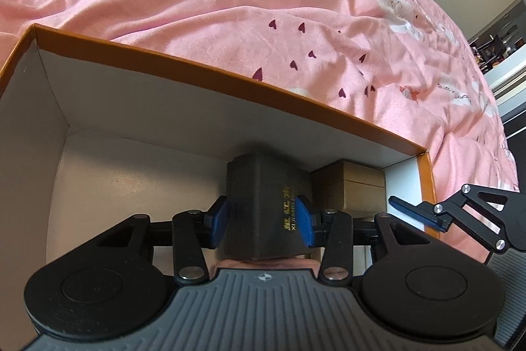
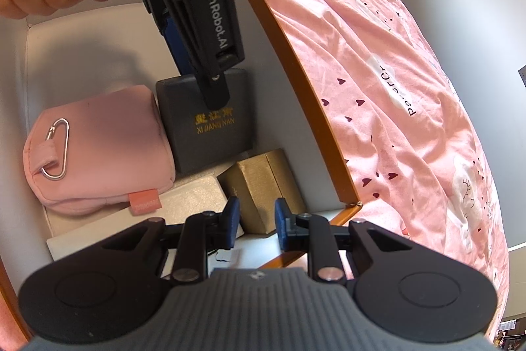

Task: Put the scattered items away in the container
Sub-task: 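Lower the dark grey case into the box and open the left gripper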

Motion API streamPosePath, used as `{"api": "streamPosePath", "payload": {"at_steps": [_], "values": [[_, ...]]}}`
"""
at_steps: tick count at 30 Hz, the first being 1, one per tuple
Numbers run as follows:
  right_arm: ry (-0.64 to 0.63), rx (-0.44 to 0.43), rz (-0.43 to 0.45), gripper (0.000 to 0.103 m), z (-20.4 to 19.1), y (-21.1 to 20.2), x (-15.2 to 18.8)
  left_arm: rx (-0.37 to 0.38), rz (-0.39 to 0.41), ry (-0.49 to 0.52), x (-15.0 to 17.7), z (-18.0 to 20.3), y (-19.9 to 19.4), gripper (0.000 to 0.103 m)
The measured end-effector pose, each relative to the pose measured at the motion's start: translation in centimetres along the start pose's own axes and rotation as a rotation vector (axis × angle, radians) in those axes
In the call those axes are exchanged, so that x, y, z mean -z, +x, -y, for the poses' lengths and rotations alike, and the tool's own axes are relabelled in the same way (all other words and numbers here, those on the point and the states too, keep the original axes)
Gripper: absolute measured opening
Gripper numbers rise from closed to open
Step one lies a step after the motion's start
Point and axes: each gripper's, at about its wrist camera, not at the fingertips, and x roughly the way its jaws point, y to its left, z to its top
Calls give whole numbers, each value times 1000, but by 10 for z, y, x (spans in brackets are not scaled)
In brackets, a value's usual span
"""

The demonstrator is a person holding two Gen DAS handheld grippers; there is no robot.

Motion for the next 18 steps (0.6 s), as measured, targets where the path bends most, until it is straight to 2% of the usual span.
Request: {"api": "streamPosePath", "payload": {"at_steps": [5, 7, 10, 18], "values": [[5, 0, -3, 24, -1, -1, 1, -20, -4, 28, 2, 4, 3, 50], [6, 0, -1, 24, -2, -1, 2, -17, -16, 24, 1, 4, 7, 42], [5, -1, 0, 24, -3, -2, 2, 12, -31, 6, 1, 3, 13, 41], [9, -4, -3, 24, -6, -3, 3, 1, -8, 27, 1, 6, 9, 41]]}}
